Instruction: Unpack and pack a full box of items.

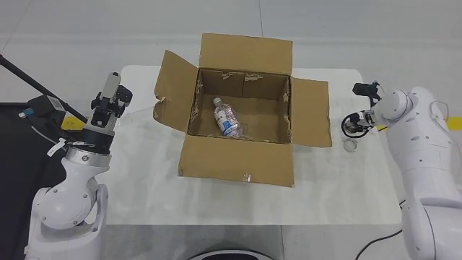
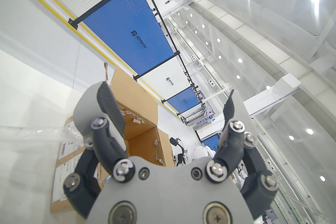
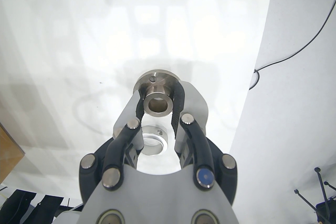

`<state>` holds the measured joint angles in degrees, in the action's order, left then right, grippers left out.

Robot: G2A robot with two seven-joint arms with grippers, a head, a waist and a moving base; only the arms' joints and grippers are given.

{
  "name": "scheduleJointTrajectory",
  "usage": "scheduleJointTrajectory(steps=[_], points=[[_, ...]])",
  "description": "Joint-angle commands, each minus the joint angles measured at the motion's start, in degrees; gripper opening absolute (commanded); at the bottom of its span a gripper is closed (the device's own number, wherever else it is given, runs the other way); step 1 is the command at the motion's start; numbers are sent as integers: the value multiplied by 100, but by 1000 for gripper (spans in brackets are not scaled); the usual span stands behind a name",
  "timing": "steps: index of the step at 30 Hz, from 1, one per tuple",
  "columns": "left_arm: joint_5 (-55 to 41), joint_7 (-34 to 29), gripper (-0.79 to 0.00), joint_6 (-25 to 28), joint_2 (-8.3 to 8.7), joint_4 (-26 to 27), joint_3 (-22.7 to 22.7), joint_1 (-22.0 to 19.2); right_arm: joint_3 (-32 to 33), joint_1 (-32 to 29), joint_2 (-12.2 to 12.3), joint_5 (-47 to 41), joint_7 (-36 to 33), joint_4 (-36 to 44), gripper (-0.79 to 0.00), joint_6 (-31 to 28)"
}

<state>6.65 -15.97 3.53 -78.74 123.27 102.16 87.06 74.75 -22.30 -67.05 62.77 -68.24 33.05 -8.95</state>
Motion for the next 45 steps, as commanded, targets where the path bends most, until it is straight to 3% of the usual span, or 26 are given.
scheduleJointTrajectory(steps=[1,4,5,7,14,19,23,29,34,38,45], points=[[0,0,0,0,0,0,0,0,-25,33,-3,-9,14,-71,-520,-7],[0,0,0,0,0,0,0,0,-68,83,-9,-17,44,-163,-597,-4],[0,0,0,0,0,0,0,0,-82,99,-10,-17,46,-192,-690,-4],[0,0,0,0,0,0,0,0,-100,128,-9,-20,76,-240,-785,-5],[0,0,0,0,0,0,0,0,-58,221,47,-64,177,-127,-785,-35],[0,0,0,0,0,0,0,0,86,212,145,-107,89,592,-785,-96],[0,0,0,0,0,0,0,0,330,-38,247,-312,-158,1881,-785,-147],[0,0,0,0,0,0,0,0,767,-900,369,-1123,-727,4562,-785,-229],[0,0,0,0,0,0,0,0,639,-1370,392,-1517,-1002,5993,-785,-230],[0,0,0,0,0,0,0,0,235,-1371,368,-1601,-1064,6392,-785,-212],[0,0,0,0,0,0,0,0,-803,-857,223,-1821,-989,6155,-785,-205]])
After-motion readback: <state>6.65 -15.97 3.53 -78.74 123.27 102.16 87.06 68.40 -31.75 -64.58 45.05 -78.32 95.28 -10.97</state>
